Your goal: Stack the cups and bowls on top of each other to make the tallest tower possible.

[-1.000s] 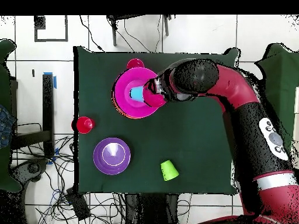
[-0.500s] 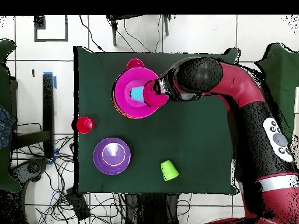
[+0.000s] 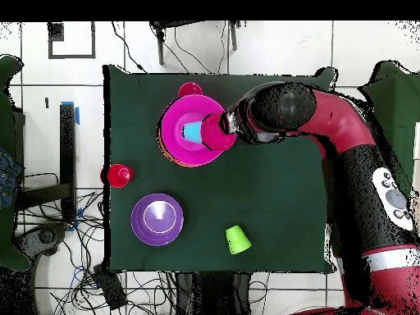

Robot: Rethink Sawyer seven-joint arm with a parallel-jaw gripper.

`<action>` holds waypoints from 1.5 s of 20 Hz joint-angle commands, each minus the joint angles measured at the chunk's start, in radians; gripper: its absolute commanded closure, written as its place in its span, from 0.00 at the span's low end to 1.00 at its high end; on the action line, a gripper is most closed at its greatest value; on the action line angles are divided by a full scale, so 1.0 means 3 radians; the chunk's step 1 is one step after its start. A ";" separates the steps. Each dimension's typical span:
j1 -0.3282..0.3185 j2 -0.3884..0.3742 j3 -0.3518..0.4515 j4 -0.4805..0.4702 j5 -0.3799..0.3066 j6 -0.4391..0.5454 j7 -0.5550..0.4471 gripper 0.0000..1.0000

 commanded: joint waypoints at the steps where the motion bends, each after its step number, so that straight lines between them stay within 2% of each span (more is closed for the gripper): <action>1: 0.0164 0.0152 -0.0178 -0.0002 -0.0127 -0.0247 0.0264 1.00; 10: 0.0139 0.0199 -0.0179 0.0228 -0.0083 -0.0583 0.0350 1.00; 18: 0.0190 0.0338 -0.0214 0.0225 -0.0088 -0.0786 0.0354 1.00; 30: 0.0252 0.0340 -0.0286 0.0399 0.0195 -0.0687 0.0597 1.00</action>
